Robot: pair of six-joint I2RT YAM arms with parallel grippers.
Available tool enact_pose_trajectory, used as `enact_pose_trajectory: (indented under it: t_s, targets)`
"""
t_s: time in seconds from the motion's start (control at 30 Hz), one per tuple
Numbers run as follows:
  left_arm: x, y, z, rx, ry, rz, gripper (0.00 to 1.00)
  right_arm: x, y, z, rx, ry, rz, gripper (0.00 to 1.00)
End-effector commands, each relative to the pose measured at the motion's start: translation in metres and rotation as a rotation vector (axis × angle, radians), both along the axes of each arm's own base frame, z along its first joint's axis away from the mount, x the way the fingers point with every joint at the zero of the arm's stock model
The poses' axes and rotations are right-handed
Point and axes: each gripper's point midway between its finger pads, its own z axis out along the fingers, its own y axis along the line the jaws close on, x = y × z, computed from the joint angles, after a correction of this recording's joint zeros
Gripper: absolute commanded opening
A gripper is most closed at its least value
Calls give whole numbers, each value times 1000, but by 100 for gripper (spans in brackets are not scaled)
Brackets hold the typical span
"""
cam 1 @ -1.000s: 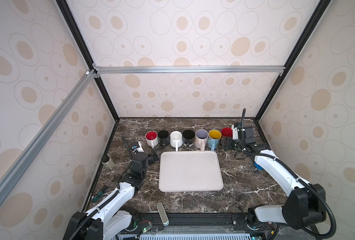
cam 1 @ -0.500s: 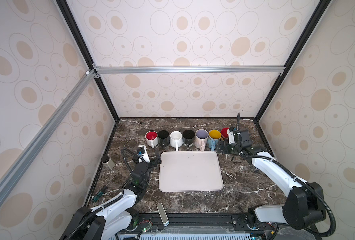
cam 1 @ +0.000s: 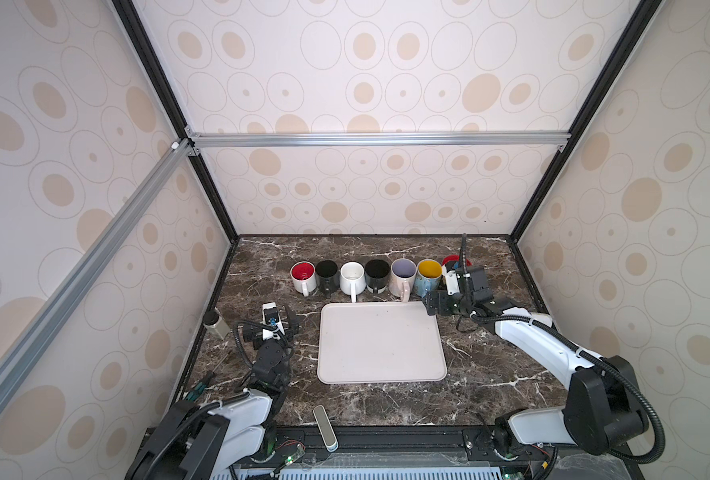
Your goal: Turn the mug right side up
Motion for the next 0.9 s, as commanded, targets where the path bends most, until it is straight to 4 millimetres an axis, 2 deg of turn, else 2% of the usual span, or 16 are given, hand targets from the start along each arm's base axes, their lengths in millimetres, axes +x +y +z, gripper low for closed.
enact_pose_trajectory:
  t_s: [0.0, 0.07, 0.13, 0.33, 0.37, 0.43, 0.53, 0.63, 0.73, 0.8, 0.83, 0.87]
  targets:
    - [0, 7, 21, -53, -150, 4, 100, 5, -9, 8, -59, -98, -7, 99]
    - [7, 3, 19, -17, -155, -16, 100, 2, -13, 5, -78, -107, -8, 99]
    - [18, 4, 4, -22, -117, -17, 100, 3, -19, 8, -81, -130, -42, 99]
    - [25, 5, -10, -72, -97, -119, 100, 10, -31, 25, -79, -247, -119, 99]
    - [27, 7, -5, -70, -113, -112, 100, 12, -33, 28, -90, -256, -133, 99]
    - [39, 3, -16, -80, -43, -136, 100, 15, -44, 30, -148, -263, -172, 99]
    - [52, 4, -21, -79, -5, -124, 100, 19, -63, 40, -261, -305, -223, 99]
    - [59, 4, -22, -77, 9, -127, 100, 21, -70, 48, -340, -389, -192, 99]
    - [64, 4, -26, -87, 34, -141, 100, 27, -79, 41, -368, -458, -195, 99]
    - [65, 4, -27, -90, 41, -144, 100, 29, -82, 24, -395, -425, -196, 99]
    - [65, 4, -27, -89, 36, -144, 100, 30, -96, 13, -406, -408, -240, 99]
    - [65, 4, -27, -89, 38, -148, 100, 30, -101, 3, -398, -407, -258, 99]
